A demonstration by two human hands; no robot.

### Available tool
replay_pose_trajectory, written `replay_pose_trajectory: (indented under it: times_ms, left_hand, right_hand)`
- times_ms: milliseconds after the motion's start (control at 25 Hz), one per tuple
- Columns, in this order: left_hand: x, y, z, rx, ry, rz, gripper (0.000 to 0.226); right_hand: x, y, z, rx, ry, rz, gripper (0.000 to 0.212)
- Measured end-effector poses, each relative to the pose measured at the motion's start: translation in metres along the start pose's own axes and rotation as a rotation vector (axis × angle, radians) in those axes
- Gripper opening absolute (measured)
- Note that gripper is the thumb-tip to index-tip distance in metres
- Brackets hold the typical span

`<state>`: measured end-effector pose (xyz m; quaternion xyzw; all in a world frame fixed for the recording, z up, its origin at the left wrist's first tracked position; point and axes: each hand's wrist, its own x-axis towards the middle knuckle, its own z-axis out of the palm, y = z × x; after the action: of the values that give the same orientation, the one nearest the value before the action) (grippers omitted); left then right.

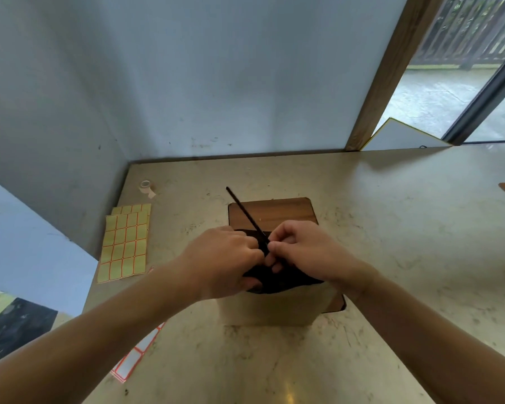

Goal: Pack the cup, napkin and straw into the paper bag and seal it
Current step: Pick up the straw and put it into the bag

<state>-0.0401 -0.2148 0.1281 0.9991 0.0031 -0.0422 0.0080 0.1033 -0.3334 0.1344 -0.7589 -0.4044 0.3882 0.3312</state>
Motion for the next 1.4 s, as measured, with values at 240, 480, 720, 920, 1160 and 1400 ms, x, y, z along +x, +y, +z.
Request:
replay_pose_trajectory:
  times_ms: [240,480,720,920,1160,1400]
  left_hand:
    - [0.004,-0.003,0.009,0.077,-0.209,-0.129,0.075]
    - [0.007,-0.006,0.02,0.113,-0.273,-0.205,0.12]
    - [0.002,-0.004,0.026,0.121,-0.241,-0.21,0.12]
    - [0.003,-0.003,0.026,0.126,-0.243,-0.211,0.126]
    - [0.005,-0.004,0.026,0.128,-0.231,-0.208,0.128]
    - [0.005,-0.007,0.027,0.106,-0.224,-0.202,0.127]
  right_hand:
    - [0.014,0.0,0.015,-0.074,-0.009,0.043,0.008]
    - [0.009,0.022,0.005,-0.418,-0.05,0.043,0.011]
    - [0.012,0.045,0.008,-0.736,-0.159,0.1,0.01]
    - [0.033,0.052,0.03,-0.996,-0.26,0.1,0.02]
    - [0.059,0.071,0.048,-1.11,-0.291,0.097,0.027]
    - [0.066,0.09,0.051,-0.857,-0.143,0.171,0.028]
